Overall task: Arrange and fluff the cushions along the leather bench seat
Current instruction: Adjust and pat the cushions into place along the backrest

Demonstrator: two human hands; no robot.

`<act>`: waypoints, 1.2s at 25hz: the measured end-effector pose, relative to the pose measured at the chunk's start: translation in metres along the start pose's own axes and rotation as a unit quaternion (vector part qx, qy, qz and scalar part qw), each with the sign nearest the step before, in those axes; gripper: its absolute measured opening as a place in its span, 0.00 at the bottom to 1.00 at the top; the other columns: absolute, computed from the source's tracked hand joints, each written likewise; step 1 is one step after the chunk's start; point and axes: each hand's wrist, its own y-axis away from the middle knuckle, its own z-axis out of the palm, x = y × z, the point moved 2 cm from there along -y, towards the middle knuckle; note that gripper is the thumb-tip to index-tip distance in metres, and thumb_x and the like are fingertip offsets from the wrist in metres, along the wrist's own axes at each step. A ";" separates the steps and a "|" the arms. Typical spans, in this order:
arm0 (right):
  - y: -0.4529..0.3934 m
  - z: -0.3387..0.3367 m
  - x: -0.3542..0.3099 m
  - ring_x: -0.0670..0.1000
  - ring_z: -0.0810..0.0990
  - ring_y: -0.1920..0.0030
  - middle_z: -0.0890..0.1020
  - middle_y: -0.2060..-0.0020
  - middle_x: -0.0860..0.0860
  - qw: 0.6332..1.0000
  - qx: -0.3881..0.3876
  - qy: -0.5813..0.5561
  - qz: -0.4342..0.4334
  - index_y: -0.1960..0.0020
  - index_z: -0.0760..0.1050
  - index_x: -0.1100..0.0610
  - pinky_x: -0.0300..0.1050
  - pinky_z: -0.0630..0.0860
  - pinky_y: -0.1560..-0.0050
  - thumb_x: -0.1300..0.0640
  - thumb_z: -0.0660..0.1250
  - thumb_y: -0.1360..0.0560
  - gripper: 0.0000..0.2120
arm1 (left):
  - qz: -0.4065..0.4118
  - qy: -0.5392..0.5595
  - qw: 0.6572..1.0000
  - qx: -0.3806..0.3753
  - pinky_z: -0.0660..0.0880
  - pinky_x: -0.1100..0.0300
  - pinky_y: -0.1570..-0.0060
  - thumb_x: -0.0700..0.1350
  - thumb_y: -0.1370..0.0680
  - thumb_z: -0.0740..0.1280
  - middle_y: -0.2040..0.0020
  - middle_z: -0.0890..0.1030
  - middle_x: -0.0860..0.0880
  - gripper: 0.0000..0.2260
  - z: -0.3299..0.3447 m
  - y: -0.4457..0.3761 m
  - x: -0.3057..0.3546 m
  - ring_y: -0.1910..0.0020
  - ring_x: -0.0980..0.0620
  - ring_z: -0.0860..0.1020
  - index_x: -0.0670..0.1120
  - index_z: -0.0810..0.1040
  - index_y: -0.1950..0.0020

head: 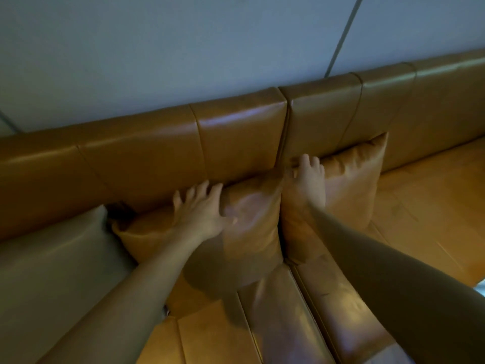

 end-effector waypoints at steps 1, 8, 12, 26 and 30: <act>-0.011 -0.003 0.012 0.62 0.65 0.32 0.69 0.35 0.58 0.999 -0.018 0.027 0.027 0.37 0.69 0.57 0.57 0.70 0.38 0.53 0.59 0.20 0.14 | 0.020 0.023 1.000 0.002 0.47 0.39 0.26 0.68 0.27 0.62 0.19 0.49 0.48 0.41 0.004 -0.008 0.018 0.21 0.43 0.50 0.54 0.49 0.21; -0.059 -0.013 0.110 0.64 0.30 0.23 0.34 0.21 0.49 0.955 -0.230 0.173 0.068 0.22 0.41 0.39 0.79 0.54 0.33 0.40 0.70 0.27 0.46 | 0.105 0.043 0.985 0.127 0.59 0.45 0.30 0.64 0.26 0.66 0.21 0.57 0.46 0.38 0.035 -0.060 0.111 0.24 0.44 0.58 0.51 0.54 0.22; -0.073 -0.004 0.123 0.63 0.28 0.24 0.33 0.21 0.48 0.948 -0.235 0.214 -0.019 0.22 0.37 0.40 0.84 0.52 0.35 0.44 0.72 0.28 0.51 | 0.078 0.049 0.980 0.176 0.65 0.46 0.35 0.62 0.28 0.70 0.26 0.66 0.45 0.38 0.041 -0.095 0.144 0.29 0.42 0.66 0.49 0.58 0.26; -0.092 -0.037 0.137 0.62 0.44 0.22 0.63 0.27 0.55 0.965 -0.197 0.168 -0.040 0.31 0.67 0.51 0.82 0.64 0.41 0.49 0.72 0.27 0.27 | 0.060 0.116 0.976 0.174 0.71 0.47 0.44 0.62 0.28 0.69 0.38 0.79 0.47 0.26 0.039 -0.120 0.154 0.39 0.41 0.76 0.53 0.67 0.35; -0.084 -0.028 0.134 0.61 0.45 0.22 0.63 0.29 0.54 0.968 -0.188 0.157 -0.056 0.31 0.67 0.49 0.82 0.62 0.38 0.51 0.72 0.27 0.27 | 0.060 0.144 0.969 0.189 0.73 0.50 0.50 0.58 0.29 0.72 0.45 0.81 0.46 0.23 0.040 -0.114 0.149 0.45 0.42 0.78 0.49 0.69 0.41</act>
